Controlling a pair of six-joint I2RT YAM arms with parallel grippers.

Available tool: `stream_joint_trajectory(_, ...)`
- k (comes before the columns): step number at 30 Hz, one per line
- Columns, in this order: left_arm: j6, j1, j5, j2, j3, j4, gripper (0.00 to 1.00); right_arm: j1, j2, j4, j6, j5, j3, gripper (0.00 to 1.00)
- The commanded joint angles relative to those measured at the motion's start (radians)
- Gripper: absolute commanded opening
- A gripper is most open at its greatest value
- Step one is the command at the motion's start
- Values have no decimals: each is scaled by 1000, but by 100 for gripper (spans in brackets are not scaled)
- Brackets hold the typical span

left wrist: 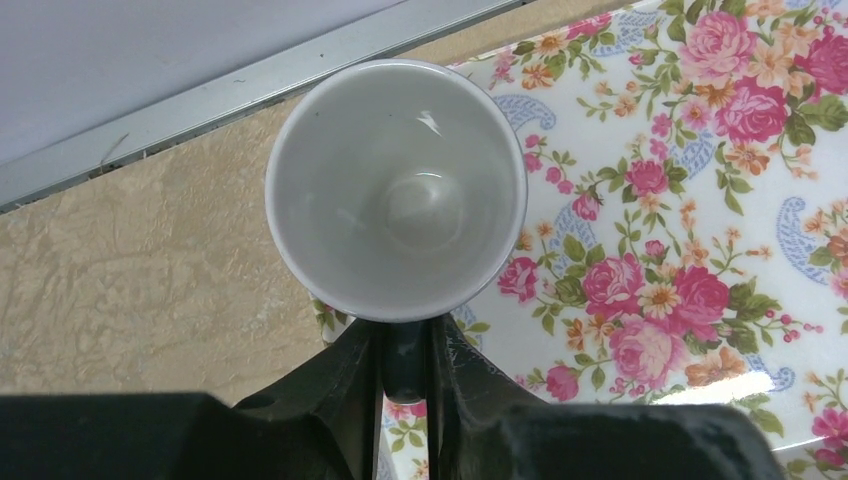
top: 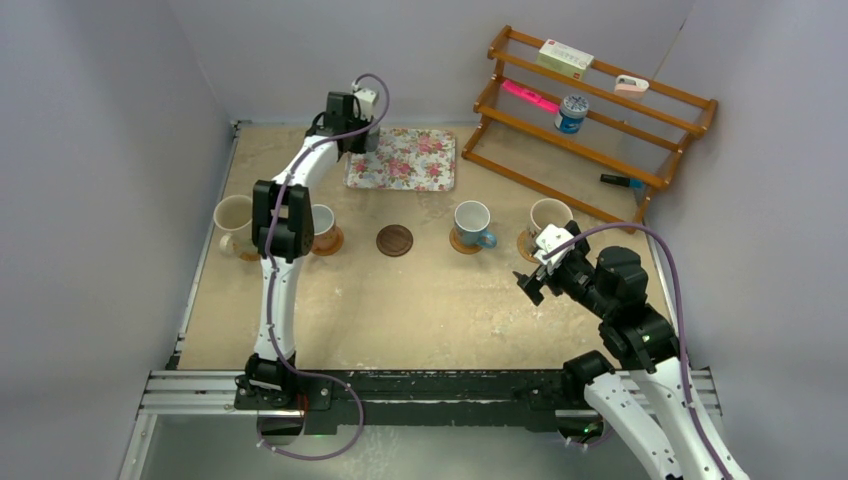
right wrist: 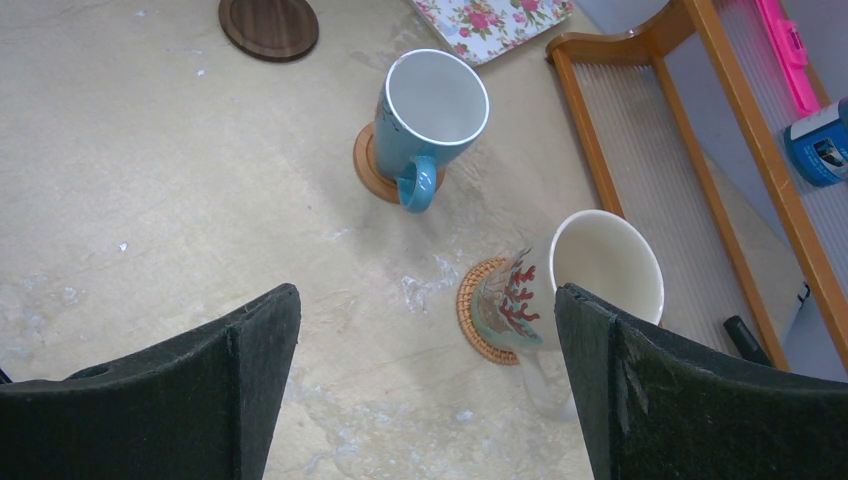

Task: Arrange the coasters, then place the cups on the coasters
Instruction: Pick up the cup from the tray.

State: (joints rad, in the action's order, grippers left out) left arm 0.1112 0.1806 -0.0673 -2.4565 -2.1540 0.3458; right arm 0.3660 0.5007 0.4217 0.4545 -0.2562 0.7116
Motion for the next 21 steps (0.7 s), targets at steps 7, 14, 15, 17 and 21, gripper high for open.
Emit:
stream_joint_trajectory(7, -22, -10, -101, 26, -14, -32, 0, 1, -10, -3, 12, -19, -4, 99)
stream_joint_trajectory(14, -15, -12, -167, 113, 24, -64, 0, 1, -14, -3, 14, -20, -4, 99)
stream_joint_trajectory(15, -16, -12, -175, 128, 33, -72, 0, 1, -12, -3, 15, -20, -4, 99)
stream_joint_trajectory(17, -15, -12, -193, 156, 49, -82, 0, 1, -10, -3, 15, -20, -4, 99)
stream_joint_trajectory(21, -21, -12, -231, 197, 78, -101, 0, 1, -10, -3, 15, -19, -4, 99)
